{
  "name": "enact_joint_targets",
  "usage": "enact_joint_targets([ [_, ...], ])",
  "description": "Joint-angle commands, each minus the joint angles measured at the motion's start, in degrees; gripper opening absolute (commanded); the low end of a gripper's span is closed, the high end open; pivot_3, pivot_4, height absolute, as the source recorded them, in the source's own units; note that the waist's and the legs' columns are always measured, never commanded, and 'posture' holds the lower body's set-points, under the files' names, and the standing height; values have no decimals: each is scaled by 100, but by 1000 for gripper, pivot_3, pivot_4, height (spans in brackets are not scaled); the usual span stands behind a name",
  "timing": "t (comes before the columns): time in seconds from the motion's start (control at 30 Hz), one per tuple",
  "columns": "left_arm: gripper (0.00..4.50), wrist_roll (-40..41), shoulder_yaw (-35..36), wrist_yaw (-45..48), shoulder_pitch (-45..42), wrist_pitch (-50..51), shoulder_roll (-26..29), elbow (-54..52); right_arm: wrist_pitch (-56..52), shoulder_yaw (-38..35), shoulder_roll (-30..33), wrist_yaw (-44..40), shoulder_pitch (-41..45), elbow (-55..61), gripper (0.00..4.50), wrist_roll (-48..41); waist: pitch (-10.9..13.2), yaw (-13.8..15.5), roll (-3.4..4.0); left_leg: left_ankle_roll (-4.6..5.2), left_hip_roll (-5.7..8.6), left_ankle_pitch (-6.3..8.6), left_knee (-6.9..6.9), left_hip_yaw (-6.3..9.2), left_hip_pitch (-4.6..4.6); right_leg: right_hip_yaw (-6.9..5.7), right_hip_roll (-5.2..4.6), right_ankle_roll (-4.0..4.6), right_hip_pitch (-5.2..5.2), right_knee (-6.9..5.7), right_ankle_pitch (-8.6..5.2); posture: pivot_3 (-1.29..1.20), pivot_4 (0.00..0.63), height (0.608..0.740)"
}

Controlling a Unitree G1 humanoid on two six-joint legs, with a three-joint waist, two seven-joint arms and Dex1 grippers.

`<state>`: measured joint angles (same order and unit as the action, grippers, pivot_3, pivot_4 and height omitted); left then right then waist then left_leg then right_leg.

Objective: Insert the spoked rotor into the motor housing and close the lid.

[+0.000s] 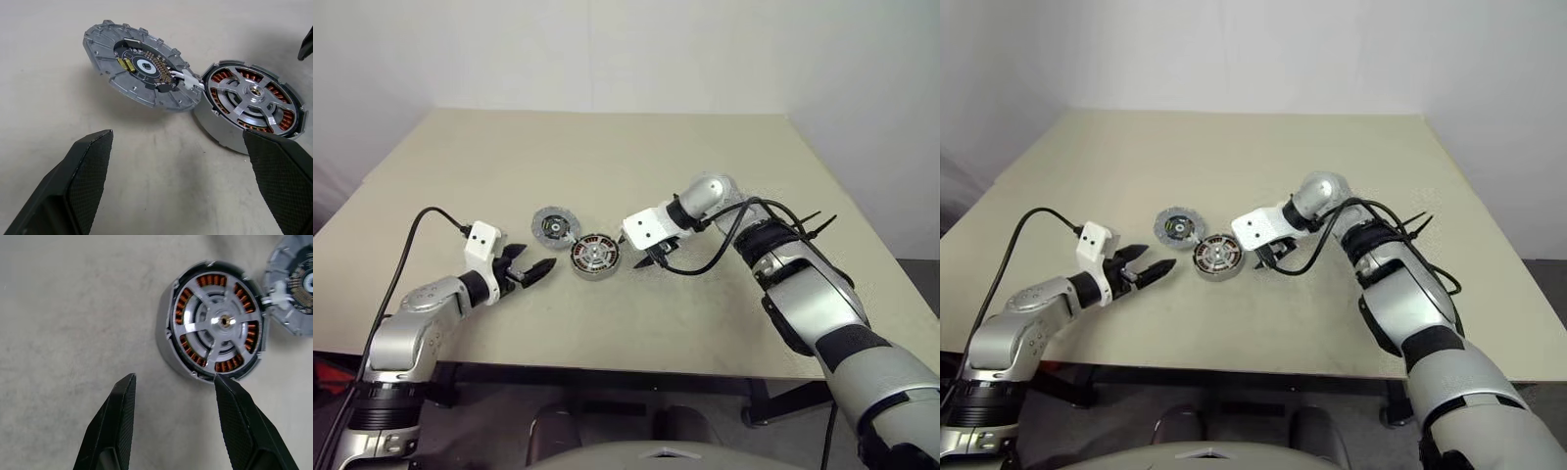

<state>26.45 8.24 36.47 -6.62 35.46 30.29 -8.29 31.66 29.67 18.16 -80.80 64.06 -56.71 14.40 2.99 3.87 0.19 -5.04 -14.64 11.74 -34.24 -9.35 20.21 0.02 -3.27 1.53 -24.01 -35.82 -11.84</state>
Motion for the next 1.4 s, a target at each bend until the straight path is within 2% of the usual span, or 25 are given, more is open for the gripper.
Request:
enact_joint_targets([
  [0.03, 4500, -14, 53, -36, -39, -111, -17, -108, 355, 20, -100, 111, 367, -230, 2861, 154, 0, -2, 0, 0, -1, 0, 0, 0, 0, -1, 0, 2, -1, -1, -1, 0, 0, 740],
  [0.33, 4500, -17, 86, -103, 50, -133, -68, -158, 571, 43, -473, 164, 392, -587, 2861, 371, 1, 0, 1, 3, -3, 2, 0, 0, 2, -5, 0, 7, -1, -3, -4, 0, 0, 740],
  [0.77, 4500, -8, 114, -134, 94, -132, -44, -220, 574, 103, -680, 726, 289, -1193, 2861, 847, 1, -2, 2, 3, -4, 2, -1, 1, 1, -5, 0, 10, -2, -7, -6, 0, 0, 740],
  [1.0, 4500, -24, 125, -136, 110, -166, -37, -190, 720, 117, -681, 697, 255, -1165, 2861, 916, 1, -4, 2, 3, -4, 1, -1, 1, -5, -5, 0, 11, -1, -17, -6, 0, 0, 740],
  [1.1, 4500, -34, 120, -136, 102, -185, -39, -169, 746, 95, -670, 643, 307, -1164, 2317, 909, 1, -1, 2, 3, -4, 1, -1, 1, -5, -4, 0, 11, -1, -17, -6, 0, 0, 740],
  [1.23, 4500, -45, 116, -125, 82, -205, -33, -137, 807, 92, -655, 723, 320, -1162, 928, 942, 1, -3, 2, 3, -4, 1, -1, 1, -5, -5, 0, 13, -1, -16, -7, 0, 0, 740],
  [1.33, 4500, -53, 113, -119, 54, -217, -27, -106, 843, 70, -651, 761, 326, -1156, 65, 946, 1, -7, 2, 3, -5, 1, -1, 1, -7, -5, 1, 14, -1, -18, -8, 0, 0, 740],
  [1.4, 4500, -60, 108, -115, 37, -232, -21, -87, 854, 50, -649, 817, 334, -1155, 9, 949, 1, -9, 2, 3, -4, 1, -3, 1, -9, -4, 1, 14, -1, -25, -8, 0, 0, 740],
])
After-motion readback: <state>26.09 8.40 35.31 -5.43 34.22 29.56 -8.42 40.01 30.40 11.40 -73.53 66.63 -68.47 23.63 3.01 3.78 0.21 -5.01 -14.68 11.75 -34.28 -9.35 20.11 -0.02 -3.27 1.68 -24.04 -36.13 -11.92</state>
